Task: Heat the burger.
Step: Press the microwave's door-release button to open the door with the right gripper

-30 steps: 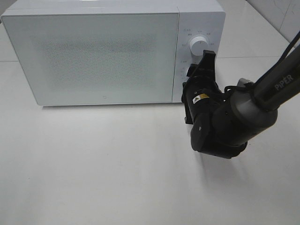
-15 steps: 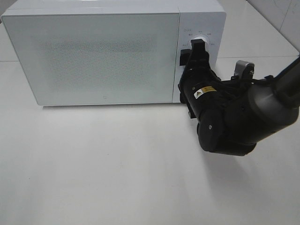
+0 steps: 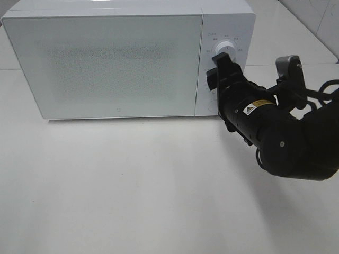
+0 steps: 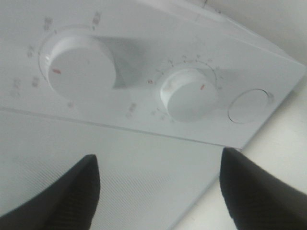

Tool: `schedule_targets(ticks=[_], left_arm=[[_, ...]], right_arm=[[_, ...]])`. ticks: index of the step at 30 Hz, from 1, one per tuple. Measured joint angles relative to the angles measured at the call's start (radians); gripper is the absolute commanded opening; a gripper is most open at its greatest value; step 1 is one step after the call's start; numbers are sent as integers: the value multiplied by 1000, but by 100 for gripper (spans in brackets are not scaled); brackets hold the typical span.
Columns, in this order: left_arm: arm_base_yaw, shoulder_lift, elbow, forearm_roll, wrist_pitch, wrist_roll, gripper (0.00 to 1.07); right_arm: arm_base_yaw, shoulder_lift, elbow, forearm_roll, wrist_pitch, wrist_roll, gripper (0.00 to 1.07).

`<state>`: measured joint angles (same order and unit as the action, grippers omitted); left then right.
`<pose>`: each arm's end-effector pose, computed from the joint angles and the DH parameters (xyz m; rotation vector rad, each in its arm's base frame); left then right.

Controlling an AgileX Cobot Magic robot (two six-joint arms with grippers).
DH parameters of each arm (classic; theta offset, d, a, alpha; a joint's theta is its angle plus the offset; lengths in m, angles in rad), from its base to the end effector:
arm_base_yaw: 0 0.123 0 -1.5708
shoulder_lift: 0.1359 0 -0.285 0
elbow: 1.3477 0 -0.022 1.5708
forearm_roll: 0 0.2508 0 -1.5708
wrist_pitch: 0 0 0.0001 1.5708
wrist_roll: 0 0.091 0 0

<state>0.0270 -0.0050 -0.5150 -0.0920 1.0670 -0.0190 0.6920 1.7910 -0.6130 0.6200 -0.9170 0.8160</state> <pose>-0.0076 -0.0075 0.2812 -0.0410 2.0284 -0.1047 0.2673 0.1670 0.1558 0.8311 1.7220 0.9006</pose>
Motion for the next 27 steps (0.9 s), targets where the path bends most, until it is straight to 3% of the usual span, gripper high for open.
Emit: schedule_targets(ticks=[14,22,25,27], left_arm=[[0,0,0,0,0,0,98],[0,0,0,0,0,0,98],[0,0,0,0,0,0,98],[0,0,0,0,0,0,98]], right_arm=[[-145,-257,2,-10,649,-872,69],[-245,-364,2,-66,838,-1000,69],[-303,-412,-14,-151,969,-1003,69],[-361,-479,-66,-284,1161,-981,71]])
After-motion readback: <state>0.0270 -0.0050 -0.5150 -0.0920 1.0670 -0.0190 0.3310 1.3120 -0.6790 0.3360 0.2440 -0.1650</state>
